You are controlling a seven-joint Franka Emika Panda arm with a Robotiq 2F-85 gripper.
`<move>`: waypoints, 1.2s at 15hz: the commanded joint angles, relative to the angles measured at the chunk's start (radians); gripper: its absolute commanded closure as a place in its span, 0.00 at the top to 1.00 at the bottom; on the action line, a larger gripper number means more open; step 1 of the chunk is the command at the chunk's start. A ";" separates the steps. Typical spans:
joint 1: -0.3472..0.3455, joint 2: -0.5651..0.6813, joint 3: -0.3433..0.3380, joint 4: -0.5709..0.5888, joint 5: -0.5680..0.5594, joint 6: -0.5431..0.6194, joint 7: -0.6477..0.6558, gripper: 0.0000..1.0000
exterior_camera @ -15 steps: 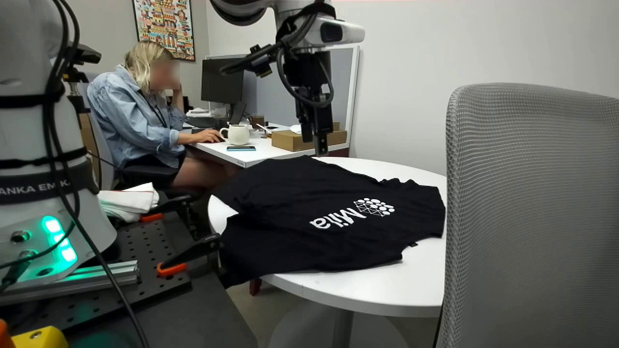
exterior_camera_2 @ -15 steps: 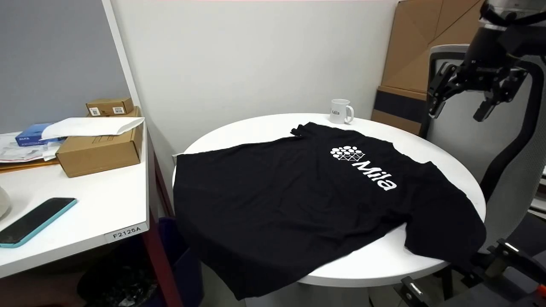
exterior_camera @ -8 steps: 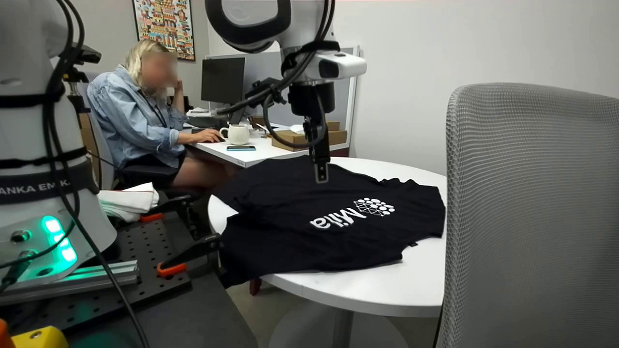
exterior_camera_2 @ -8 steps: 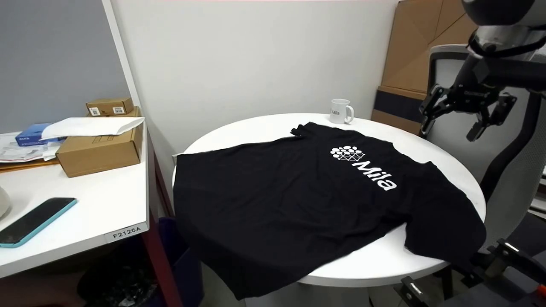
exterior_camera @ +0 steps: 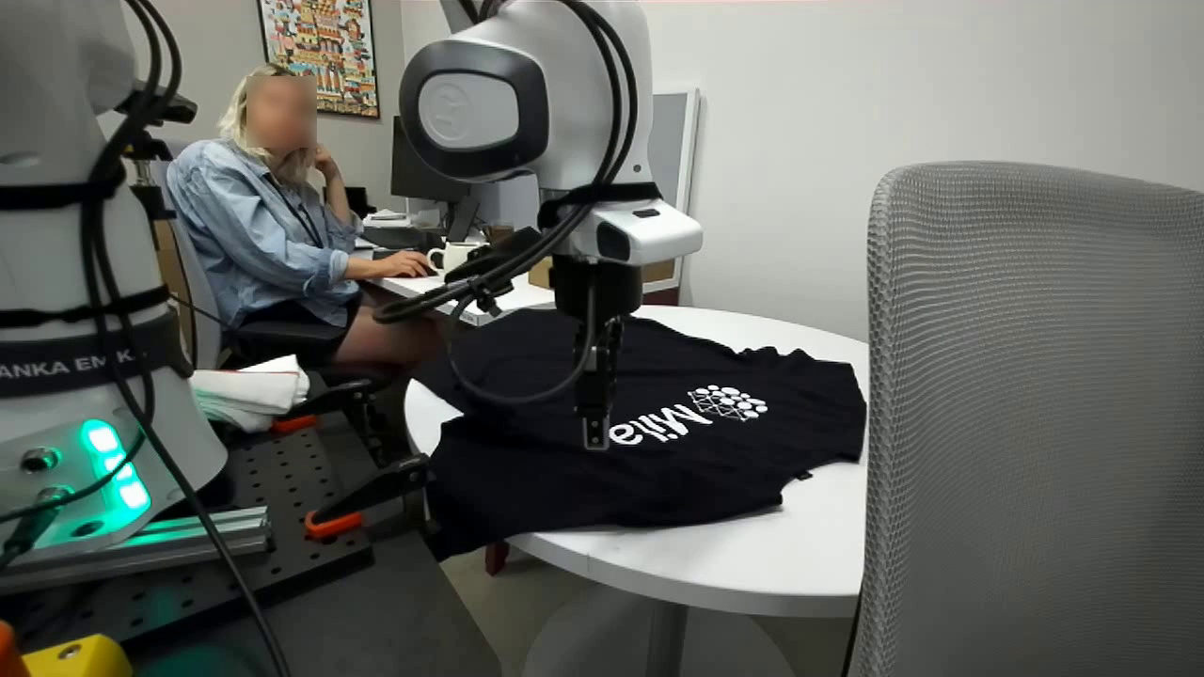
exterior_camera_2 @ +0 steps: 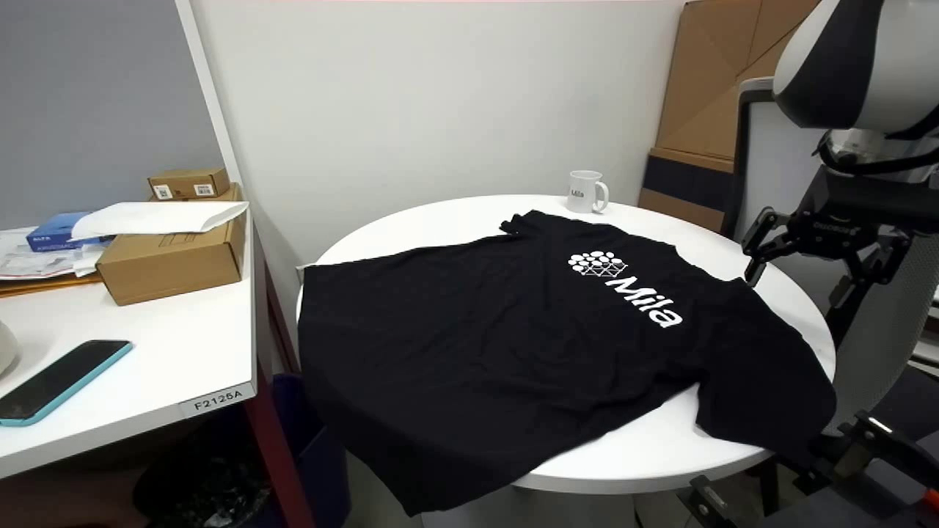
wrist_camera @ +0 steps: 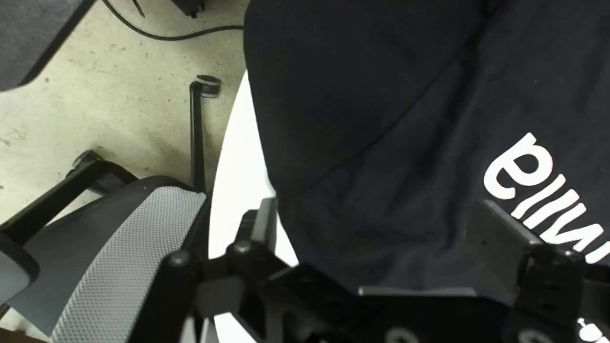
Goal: Fold the shirt from right to left then top to bottom
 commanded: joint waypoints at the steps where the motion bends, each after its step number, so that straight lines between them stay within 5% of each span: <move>1: -0.022 0.037 -0.004 0.001 0.137 0.026 -0.113 1.00; 7: -0.032 0.111 0.010 0.003 0.427 0.031 -0.347 1.00; 18: -0.028 0.227 0.096 0.003 1.187 0.038 -0.954 1.00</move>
